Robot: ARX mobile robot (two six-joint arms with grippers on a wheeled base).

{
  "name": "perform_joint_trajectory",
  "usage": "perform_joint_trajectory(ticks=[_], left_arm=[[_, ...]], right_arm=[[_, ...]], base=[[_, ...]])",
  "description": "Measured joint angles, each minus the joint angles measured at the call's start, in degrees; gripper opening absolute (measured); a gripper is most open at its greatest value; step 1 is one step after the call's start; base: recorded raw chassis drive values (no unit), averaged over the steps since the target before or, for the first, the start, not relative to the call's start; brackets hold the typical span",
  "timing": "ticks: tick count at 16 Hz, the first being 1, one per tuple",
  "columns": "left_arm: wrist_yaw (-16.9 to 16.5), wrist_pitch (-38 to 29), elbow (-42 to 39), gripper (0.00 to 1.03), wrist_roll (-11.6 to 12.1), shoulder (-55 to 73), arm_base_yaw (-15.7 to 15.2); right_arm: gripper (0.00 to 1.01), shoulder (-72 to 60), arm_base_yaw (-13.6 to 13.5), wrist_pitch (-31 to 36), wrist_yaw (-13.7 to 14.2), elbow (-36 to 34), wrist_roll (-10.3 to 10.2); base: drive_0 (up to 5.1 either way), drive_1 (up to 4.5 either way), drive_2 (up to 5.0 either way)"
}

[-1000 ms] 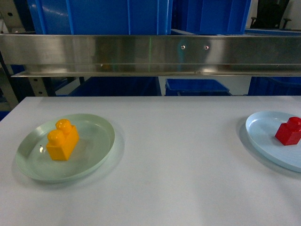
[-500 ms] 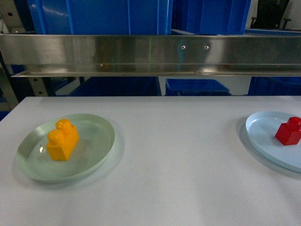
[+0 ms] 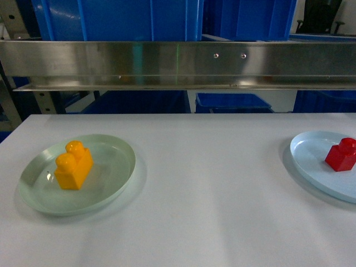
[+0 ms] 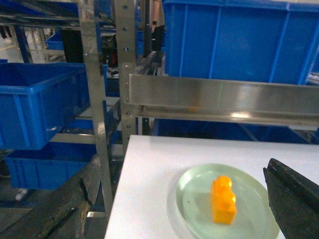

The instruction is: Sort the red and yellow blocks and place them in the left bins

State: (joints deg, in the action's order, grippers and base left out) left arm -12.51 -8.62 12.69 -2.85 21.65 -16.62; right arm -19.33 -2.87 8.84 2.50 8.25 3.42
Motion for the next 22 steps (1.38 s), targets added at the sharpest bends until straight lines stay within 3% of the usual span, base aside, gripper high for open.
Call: perform_joint_trajectory(ticks=[1, 3, 6, 7, 9, 12, 13, 15, 19, 20, 22], left_arm=[[-0.15, -2.89, 4.09, 0.98, -0.35, 7.32, 0.77], [-0.39, -5.90, 13.59, 0.98, -0.13, 24.61, 6.21], [-2.78, 3.43, 25.99, 0.98, -0.17, 45.97, 13.92], [-1.55, 3.32, 28.02, 0.98, 0.11, 50.97, 16.06], [0.63, 3.69, 28.46, 0.98, 0.24, 58.25, 19.39], [4.83, -3.91, 27.52, 0.98, 0.26, 66.99, 21.29], [7.13, -9.99, 24.87, 0.98, 0.31, 66.45, 21.27], [8.59, -15.28, 23.45, 0.98, 0.31, 63.06, 20.83], [8.66, -14.82, 24.09, 0.98, 0.33, 63.23, 20.92], [8.39, -12.87, 23.91, 0.98, 0.26, 62.53, 20.72], [8.28, -4.42, 23.12, 0.98, -1.36, 61.11, 20.55]], right_arm=[[0.98, -9.92, 2.32, 5.07, -0.79, 5.55, 0.35], [0.98, -29.94, 6.36, 10.32, -1.66, 16.63, -2.05], [0.98, -52.11, 5.84, 3.48, -6.64, 30.71, -7.87], [0.98, -59.10, 4.92, 3.69, -7.04, 34.42, -9.42], [0.98, -67.12, 3.87, 7.21, -4.66, 35.98, -9.38], [0.98, -74.12, 3.08, 14.53, -5.38, 34.93, -9.46], [0.98, -73.57, 3.28, 16.61, -5.55, 33.94, -9.51], [0.98, -72.19, 3.65, 17.35, -5.46, 33.88, -9.64], [0.98, -72.11, 3.65, 17.09, -5.49, 33.88, -9.64], [0.98, -72.11, 3.65, 16.85, -5.53, 33.88, -9.66], [0.98, -72.08, 3.63, 10.16, -7.72, 34.53, -11.87]], base=[[0.0, 0.00, 0.0], [0.0, 0.00, 0.0], [0.0, 0.00, 0.0], [0.0, 0.00, 0.0], [0.0, 0.00, 0.0], [0.0, 0.00, 0.0], [0.0, 0.00, 0.0], [0.0, 0.00, 0.0], [0.0, 0.00, 0.0], [0.0, 0.00, 0.0], [0.0, 0.00, 0.0]])
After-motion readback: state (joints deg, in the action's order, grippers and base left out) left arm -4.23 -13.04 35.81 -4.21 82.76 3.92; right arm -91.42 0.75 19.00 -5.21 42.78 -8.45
